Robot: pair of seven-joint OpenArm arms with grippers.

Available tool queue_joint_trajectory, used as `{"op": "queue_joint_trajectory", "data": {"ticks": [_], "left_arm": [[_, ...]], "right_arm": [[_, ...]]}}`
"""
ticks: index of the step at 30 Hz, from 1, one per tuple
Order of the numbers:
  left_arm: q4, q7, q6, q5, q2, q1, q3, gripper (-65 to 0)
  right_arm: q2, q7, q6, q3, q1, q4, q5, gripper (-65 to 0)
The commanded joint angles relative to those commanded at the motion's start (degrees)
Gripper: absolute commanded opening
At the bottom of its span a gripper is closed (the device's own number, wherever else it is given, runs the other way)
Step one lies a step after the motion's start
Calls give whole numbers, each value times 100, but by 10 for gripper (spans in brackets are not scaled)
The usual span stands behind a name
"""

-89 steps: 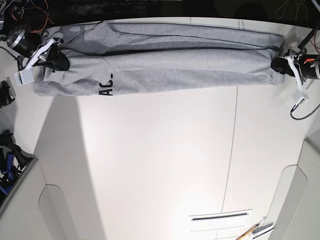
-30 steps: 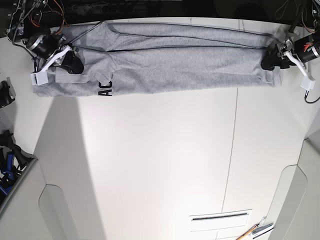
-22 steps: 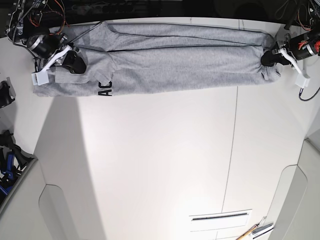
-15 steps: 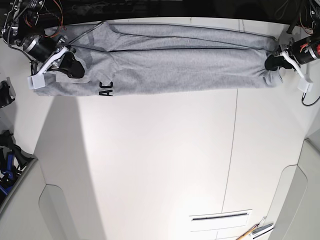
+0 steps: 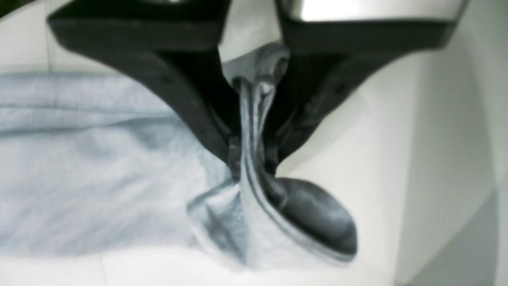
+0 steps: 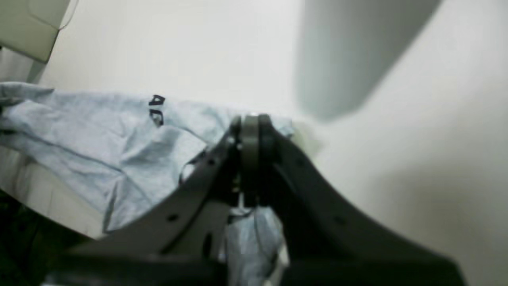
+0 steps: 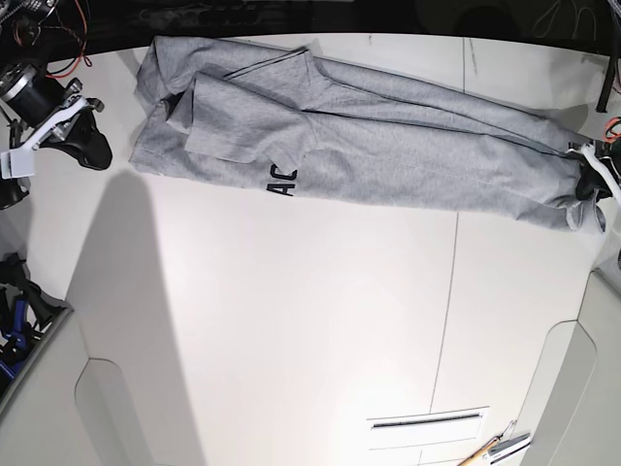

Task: Fold the T-shirt properly
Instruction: 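Grasp the strip end with the left gripper and fold it toward the right gripper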

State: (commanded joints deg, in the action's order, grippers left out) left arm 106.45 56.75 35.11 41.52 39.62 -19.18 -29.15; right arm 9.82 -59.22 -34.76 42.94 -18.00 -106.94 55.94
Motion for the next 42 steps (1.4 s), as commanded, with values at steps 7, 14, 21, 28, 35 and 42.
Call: {"op": "queue_joint_trajectory", "data": {"ticks": [7,14,21,28,35,42], "left_arm": [[1735,450,-101,592,-634,-291,678,-650],[1561,-179,-170,-813,-1539,-195,2544,-650],[911,-863,-170,-1034,-1757,-177,3416,-226],[986,-839,-94,352,-1805,-177,3545,-226],[986,-699,157,800,-2090,-175,3545,-227],[986,-678,157,796,-2087,-175,3545,-227]], "right_arm": [[-2,4,2,114,-35,0,0,-650],[0,0,2,120,-125,0,2,-650],[0,2,44,120,-173,9,-310,-650],[0,210,46,120,-555,352,-323,-288],[-2,24,-59,-208,-533,1567,446,-288],[-39,-9,-63,-1180,-481,1779,636,-288]]}}
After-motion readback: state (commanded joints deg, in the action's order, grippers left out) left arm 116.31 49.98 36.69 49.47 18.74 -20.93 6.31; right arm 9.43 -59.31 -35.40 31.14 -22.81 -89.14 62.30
